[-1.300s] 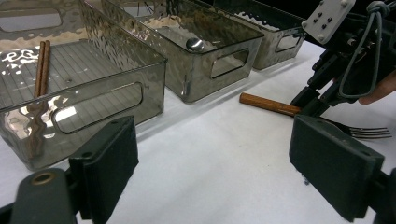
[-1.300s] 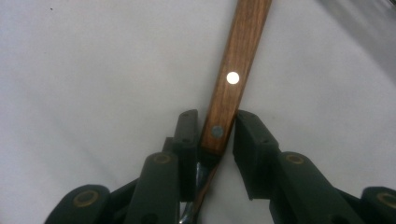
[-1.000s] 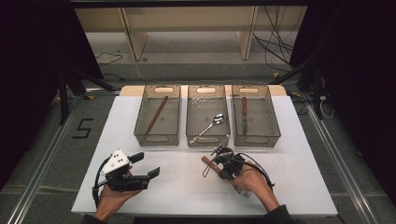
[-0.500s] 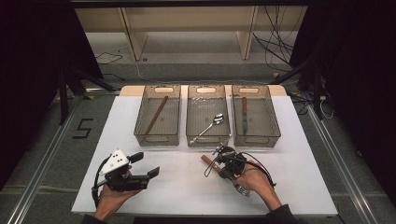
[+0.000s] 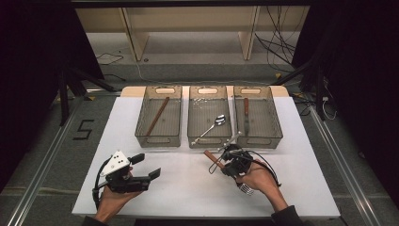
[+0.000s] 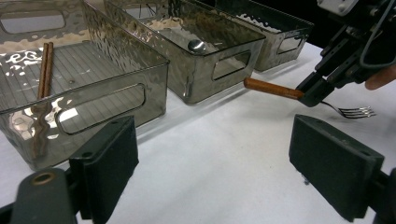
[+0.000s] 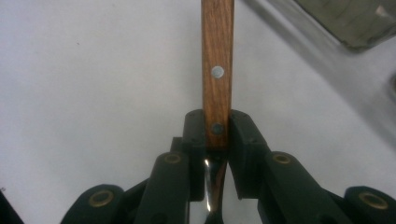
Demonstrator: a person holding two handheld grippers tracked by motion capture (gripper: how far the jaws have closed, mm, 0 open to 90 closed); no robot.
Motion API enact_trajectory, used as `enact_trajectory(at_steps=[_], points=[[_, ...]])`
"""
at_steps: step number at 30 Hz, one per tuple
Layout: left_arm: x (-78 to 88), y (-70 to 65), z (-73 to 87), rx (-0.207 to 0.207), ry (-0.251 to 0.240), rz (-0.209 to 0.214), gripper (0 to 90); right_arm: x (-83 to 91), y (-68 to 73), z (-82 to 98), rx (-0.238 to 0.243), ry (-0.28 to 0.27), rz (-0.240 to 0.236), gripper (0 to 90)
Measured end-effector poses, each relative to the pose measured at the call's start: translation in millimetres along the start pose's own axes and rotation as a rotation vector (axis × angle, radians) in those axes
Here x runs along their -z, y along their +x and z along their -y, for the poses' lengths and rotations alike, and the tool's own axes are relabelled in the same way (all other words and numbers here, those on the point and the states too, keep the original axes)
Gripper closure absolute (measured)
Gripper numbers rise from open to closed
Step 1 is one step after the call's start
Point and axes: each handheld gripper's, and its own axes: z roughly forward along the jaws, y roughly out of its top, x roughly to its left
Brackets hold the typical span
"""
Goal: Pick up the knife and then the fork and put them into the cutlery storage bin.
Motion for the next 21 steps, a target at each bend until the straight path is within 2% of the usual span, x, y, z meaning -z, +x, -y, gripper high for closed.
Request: enact_trajectory(at_steps=[4,10,17,21], points=[[0.0,-0.2,0.0,0.002,0.000,0.001,15.1,9.7,-5.4,-0.5,-0.009,-0.043,-0.013,78.3],[0.1,0.5,0.0,0.002,0.000,0.000,15.1,36.0,-18.5,-3.0,-0.041,-0.147,-0.028,78.3],[-0.1,0.3,-0.1,0.001,-0.003,0.000,15.1,62.1,-40.3,-8.8,-0.106,-0.271,-0.020,78.3],[-0.4,0.7,0.1,0.007,-0.006,0.000,15.1,71.4,-53.2,-13.6,-0.141,-0.313,-0.013,78.2]])
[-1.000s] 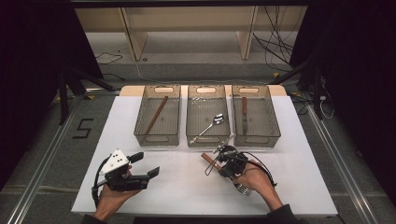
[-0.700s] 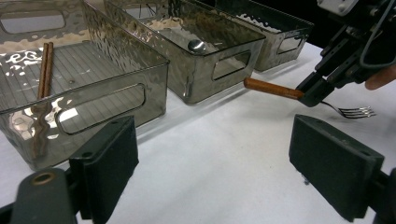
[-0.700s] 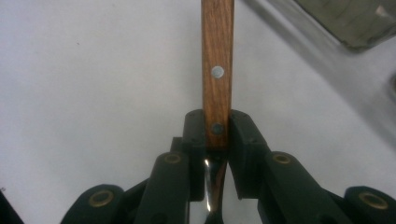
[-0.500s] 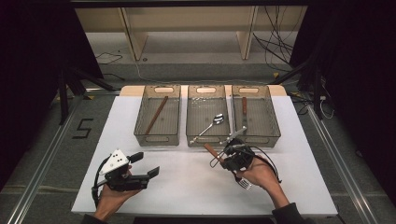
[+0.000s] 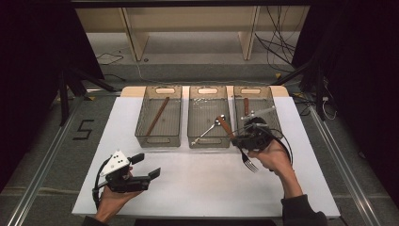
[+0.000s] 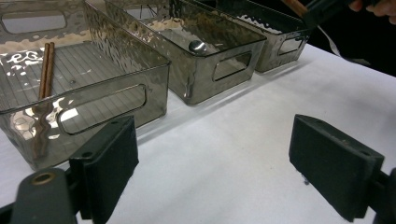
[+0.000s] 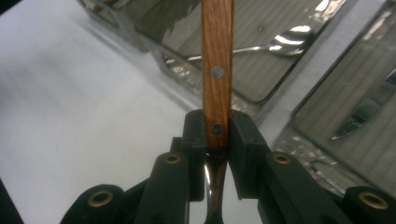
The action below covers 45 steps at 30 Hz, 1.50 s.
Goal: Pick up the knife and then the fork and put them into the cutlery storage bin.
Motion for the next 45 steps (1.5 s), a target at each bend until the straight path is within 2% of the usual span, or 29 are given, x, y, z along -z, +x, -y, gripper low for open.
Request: enact_trajectory(at_steps=[12,19,30,45], points=[[0.6,-0.2,0.0,0.000,-0.005,-0.004,15.1,14.6,-24.2,-23.8,-0.058,-0.086,0.033,78.2],[1.0,0.2,0.1,0.000,-0.004,-0.004,15.1,16.7,-36.9,-33.9,-0.095,-0.109,0.060,78.2],[1.7,0.7,-0.1,0.001,-0.006,-0.005,15.1,19.5,-58.0,-43.1,-0.155,-0.149,0.089,78.2],[2.1,1.0,-0.2,0.004,-0.013,-0.007,15.1,20.7,-78.7,-53.7,-0.231,-0.210,0.138,78.2]])
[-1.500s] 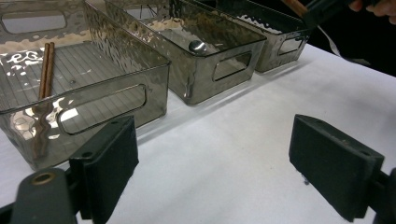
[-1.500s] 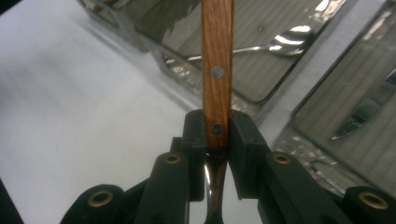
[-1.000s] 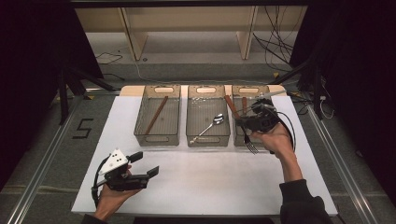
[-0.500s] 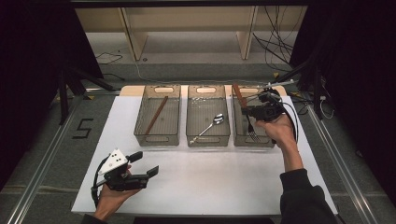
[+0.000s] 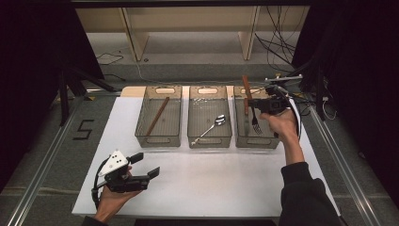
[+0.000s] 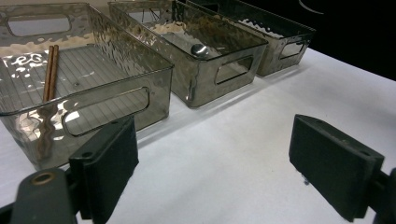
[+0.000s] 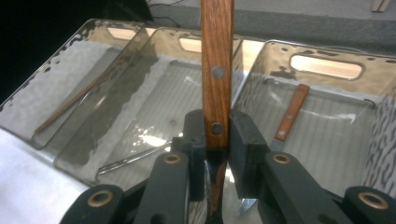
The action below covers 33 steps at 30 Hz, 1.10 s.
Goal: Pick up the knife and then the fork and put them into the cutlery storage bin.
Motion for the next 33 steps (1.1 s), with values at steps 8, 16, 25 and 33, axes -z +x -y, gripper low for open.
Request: enact_trajectory(at_steps=[8,16,25,33], points=[[0.4,0.1,-0.1,0.003,-0.004,-0.001,15.1,-8.8,-12.6,-2.6,-0.041,-0.001,0.028,78.1],[0.5,0.2,-0.1,0.002,-0.004,0.000,15.1,-20.5,-24.5,-1.8,-0.080,0.004,0.064,78.1],[0.6,0.2,-0.1,0.003,-0.005,0.000,15.1,-28.7,-30.7,0.1,-0.107,-0.006,0.089,78.0],[1.0,0.4,0.1,0.003,-0.005,0.000,15.1,-35.6,-32.9,4.9,-0.124,-0.005,0.110,78.0]])
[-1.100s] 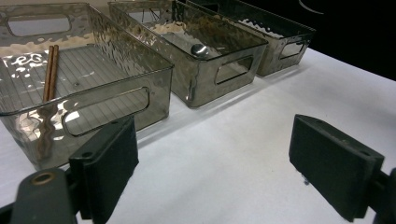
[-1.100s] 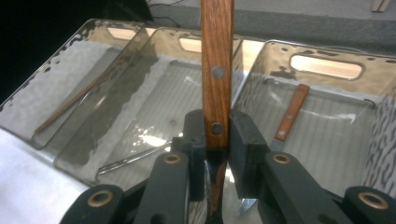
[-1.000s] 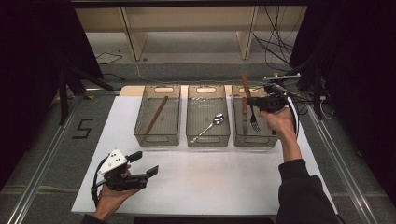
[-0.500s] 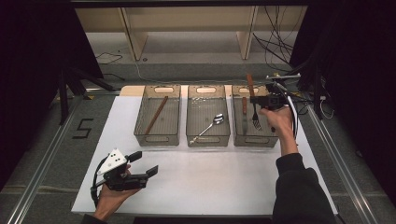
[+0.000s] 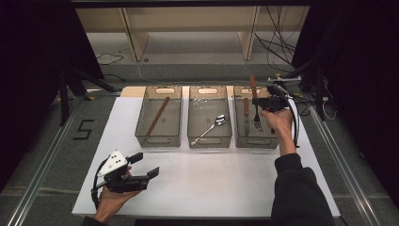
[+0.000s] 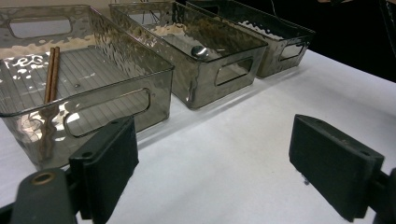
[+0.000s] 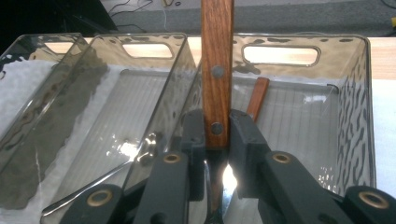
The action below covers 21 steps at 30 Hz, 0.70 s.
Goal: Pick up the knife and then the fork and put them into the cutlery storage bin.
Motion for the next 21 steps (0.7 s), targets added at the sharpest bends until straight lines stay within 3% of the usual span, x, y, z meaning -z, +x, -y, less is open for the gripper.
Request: enact_trajectory(at_steps=[11,21], points=[[-0.1,-0.2,0.0,-0.001,0.002,0.000,15.1,-8.0,-5.3,6.2,-0.018,-0.003,0.014,77.9],[-0.2,-0.4,0.0,-0.003,0.003,0.002,15.1,-20.1,-8.2,18.3,-0.044,0.040,0.014,76.9]])
